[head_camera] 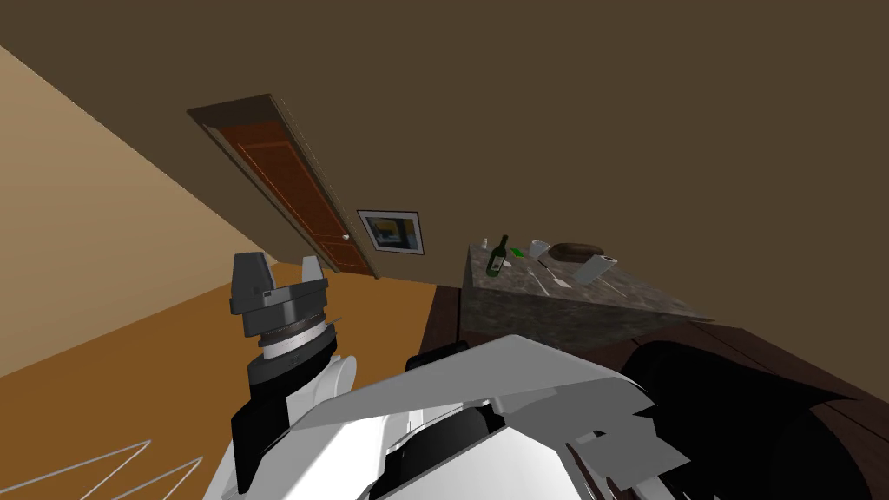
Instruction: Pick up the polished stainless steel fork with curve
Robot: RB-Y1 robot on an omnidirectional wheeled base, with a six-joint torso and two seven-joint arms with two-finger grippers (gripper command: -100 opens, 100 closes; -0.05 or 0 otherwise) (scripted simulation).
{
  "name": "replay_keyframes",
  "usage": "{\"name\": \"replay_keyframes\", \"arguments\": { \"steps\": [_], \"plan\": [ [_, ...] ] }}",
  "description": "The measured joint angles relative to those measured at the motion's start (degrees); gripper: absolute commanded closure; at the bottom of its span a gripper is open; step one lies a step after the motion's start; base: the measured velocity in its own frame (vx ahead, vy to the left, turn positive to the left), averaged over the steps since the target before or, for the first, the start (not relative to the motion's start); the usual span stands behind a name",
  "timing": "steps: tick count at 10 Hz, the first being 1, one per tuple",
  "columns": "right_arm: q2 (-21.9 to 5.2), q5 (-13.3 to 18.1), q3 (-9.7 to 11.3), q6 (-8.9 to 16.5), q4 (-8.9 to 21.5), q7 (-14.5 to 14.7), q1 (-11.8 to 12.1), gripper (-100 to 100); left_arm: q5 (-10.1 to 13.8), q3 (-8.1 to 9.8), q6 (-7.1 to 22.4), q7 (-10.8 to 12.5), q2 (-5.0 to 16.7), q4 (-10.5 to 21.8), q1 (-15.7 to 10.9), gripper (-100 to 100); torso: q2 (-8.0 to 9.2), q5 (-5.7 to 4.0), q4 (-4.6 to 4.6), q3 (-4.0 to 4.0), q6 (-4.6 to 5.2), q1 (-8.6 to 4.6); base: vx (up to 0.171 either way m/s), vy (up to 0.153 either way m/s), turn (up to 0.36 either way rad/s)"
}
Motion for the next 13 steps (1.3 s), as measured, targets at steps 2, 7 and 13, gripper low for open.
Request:
{"name": "replay_keyframes", "arguments": {
  "steps": [2, 7, 13],
  "plan": [
    [-1.0, 1.21, -0.49, -0.22, 2.3, -0.55, 2.07, -100, 0.0, 0.0, 0.0, 0.0, 0.0, 0.0, 0.0, 0, 0.01, -0.01, 0.0, 0.01, 0.01, -0.05, 0.023, 0.088, 0.124],
    [-4.46, 3.54, -1.61, -2.94, 10.91, -2.58, 5.26, -100, 0.0, 0.0, 0.0, 0.0, 0.0, 0.0, 0.0, 0, -0.03, -0.01, 0.0, -0.01, -0.01, -0.08, 0.021, 0.066, 0.124],
    [-7.15, 6.57, -2.42, -5.4, 19.78, -4.1, 6.64, -100, 0.0, 0.01, 0.0, 0.0, 0.01, 0.0, 0.0, 0, 0.01, -0.06, 0.02, 0.01, -0.03, -0.24, 0.02, 0.036, 0.118]
  ]
}}
